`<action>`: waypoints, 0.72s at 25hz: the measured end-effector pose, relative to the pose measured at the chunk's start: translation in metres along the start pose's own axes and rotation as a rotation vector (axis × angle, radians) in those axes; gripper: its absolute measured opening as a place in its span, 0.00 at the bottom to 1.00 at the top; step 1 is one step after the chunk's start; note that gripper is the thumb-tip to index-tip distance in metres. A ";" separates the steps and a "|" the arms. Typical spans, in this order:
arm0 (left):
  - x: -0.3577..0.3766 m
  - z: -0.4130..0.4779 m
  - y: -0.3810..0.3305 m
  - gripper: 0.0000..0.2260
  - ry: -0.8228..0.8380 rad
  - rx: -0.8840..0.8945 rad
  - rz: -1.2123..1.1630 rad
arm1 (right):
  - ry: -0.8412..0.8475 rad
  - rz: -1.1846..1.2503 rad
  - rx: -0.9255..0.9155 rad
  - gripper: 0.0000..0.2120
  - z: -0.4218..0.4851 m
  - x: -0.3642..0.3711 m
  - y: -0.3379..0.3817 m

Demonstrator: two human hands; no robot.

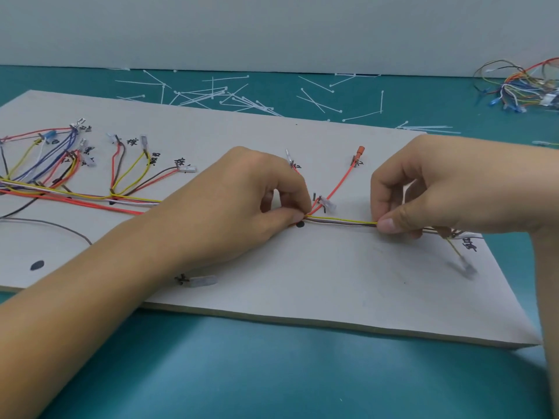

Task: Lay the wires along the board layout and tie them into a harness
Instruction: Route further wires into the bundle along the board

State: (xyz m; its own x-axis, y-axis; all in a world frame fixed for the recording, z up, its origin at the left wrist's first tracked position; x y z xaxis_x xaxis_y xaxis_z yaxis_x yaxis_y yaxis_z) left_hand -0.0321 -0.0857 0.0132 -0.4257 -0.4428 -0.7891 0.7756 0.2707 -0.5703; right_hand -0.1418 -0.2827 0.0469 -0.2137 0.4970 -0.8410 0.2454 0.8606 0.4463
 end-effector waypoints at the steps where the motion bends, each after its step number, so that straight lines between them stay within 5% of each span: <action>1: 0.001 0.001 0.000 0.06 0.011 0.002 0.004 | -0.031 0.012 0.001 0.05 -0.001 -0.002 0.000; 18: 0.005 0.004 -0.011 0.03 -0.050 -0.039 0.056 | -0.046 -0.063 0.058 0.08 0.009 0.008 0.007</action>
State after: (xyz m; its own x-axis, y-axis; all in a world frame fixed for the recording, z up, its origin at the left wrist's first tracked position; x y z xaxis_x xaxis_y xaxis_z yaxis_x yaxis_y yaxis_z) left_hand -0.0410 -0.0942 0.0163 -0.3573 -0.4677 -0.8085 0.7784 0.3292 -0.5345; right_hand -0.1333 -0.2735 0.0411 -0.1865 0.4356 -0.8806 0.2877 0.8813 0.3750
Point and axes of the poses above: each hand's wrist, its own z-axis towards the middle knuckle, its own x-axis out of the palm, y = z × x, the point moved 4 cm from there along z, towards the middle knuckle, and after that the axes turned 3 degrees about -x, right-handed, at the moved point
